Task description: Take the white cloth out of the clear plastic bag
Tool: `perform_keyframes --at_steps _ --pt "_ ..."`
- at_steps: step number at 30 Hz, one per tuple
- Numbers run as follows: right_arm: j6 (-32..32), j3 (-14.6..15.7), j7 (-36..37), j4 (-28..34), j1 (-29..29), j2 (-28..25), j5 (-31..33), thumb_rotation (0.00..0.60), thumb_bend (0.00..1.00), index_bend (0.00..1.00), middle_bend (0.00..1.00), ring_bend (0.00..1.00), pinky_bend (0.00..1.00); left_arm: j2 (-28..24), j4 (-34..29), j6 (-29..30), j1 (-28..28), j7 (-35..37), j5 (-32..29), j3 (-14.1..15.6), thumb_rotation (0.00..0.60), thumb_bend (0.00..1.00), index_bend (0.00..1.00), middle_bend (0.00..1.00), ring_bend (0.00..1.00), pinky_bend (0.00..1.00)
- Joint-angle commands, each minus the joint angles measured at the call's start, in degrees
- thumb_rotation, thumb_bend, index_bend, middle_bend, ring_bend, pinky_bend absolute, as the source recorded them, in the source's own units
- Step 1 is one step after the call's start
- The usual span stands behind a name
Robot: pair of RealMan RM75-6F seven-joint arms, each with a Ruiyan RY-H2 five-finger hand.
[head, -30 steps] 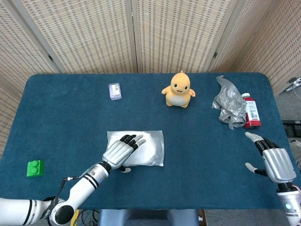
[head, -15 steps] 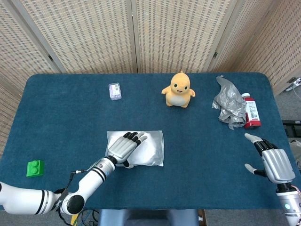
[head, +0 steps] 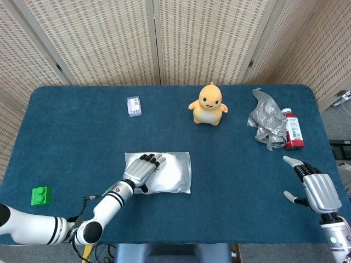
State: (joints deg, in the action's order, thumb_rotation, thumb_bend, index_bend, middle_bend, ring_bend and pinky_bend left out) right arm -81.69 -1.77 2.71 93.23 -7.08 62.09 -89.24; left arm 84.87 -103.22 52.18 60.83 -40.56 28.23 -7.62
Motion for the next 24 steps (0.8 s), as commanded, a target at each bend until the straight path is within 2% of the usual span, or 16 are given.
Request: perform_keyframes --at_steps 1,12,20,24 --pt "0.03 0.01 0.00 0.03 -0.02 -0.01 -0.01 0.600 0.02 0.16 0.24 0.24 0.43 0.19 0.42 0.29 1.15 -0.42 -2.46 0.69 0.600 0.00 0.00 0.00 0.00 0.07" --pt "0.41 0.25 0.23 -0.28 -0.09 0.28 0.08 0.600 0.02 0.16 0.25 0.24 0.43 1.73 2.84 2.13 4.97 -2.39 -11.67 1.43 0.600 0.00 0.00 0.00 0.00 0.07" --pt "0.76 0.34 0.36 -0.50 -0.25 0.57 0.13 0.600 0.02 0.16 0.25 0.24 0.43 4.12 4.78 4.86 6.27 -3.86 -13.21 1.91 0.600 0.00 0.00 0.00 0.00 0.07" --pt "0.99 0.40 0.43 -0.64 -0.37 0.78 0.13 0.600 0.02 0.16 0.25 0.24 0.43 5.28 5.51 6.78 7.05 -5.99 -13.24 2.63 0.600 0.00 0.00 0.00 0.00 0.14"
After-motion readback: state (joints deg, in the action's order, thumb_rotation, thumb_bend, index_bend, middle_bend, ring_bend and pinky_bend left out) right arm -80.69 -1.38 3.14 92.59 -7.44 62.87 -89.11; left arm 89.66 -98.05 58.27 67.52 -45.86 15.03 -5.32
